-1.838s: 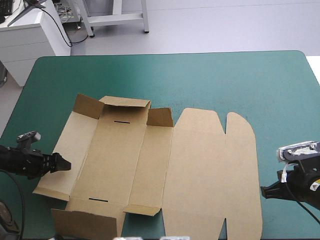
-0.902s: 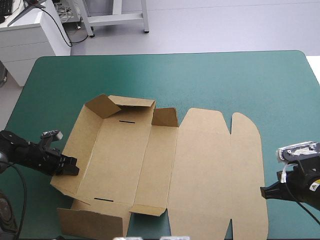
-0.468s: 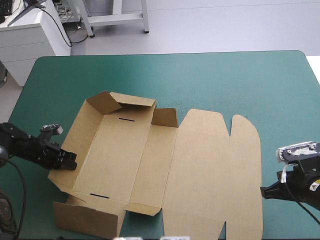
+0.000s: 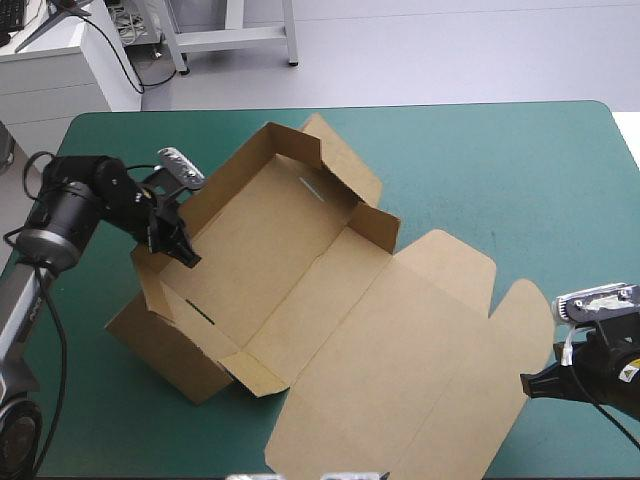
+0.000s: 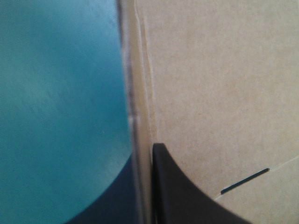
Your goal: Fold the box
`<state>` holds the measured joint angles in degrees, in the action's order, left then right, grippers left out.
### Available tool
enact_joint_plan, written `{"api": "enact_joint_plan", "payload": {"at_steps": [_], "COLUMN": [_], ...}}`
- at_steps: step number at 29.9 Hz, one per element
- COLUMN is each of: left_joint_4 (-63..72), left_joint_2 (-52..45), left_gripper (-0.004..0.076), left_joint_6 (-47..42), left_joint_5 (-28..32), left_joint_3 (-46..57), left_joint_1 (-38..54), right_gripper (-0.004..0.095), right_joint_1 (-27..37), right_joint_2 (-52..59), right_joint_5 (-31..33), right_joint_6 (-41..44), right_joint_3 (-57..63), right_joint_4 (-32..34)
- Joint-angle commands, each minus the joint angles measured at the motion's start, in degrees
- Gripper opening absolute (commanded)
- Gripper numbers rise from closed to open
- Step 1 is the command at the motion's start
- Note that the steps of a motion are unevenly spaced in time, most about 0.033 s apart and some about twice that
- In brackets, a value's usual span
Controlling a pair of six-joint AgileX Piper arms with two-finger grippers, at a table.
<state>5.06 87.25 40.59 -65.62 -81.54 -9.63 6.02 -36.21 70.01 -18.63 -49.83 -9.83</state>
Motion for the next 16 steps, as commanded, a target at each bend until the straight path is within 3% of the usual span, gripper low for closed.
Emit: {"api": "enact_joint_plan", "payload": {"at_steps": [1, 12, 16], "left_joint_4": [-7.92, -30.69, -37.61], "left_joint_2": [0.02, 3.76, 3.76], "left_gripper": [-0.0008, -0.0008, -0.0008], "left_joint_6": [-0.04, -5.65, -9.25], "left_joint_5": [5.35, 30.02, 34.67], "left_joint_3": [-5.87, -8.22, -8.22], "left_joint_1": [-7.99, -28.34, -33.03], "right_gripper": [-0.0019, -0.0019, -0.0019], "right_joint_1": [0.32, 0.32, 0.32], "right_joint_2": [-0.06, -0.06, -0.06], "right_joint_5": [-1.86, -1.47, -1.47], "right_joint_6": [-0.27, -0.27, -0.27], "right_joint_3": [-1.49, -1.49, -1.49], "right_joint_4": [-0.97, -4.27, -4.79]}}
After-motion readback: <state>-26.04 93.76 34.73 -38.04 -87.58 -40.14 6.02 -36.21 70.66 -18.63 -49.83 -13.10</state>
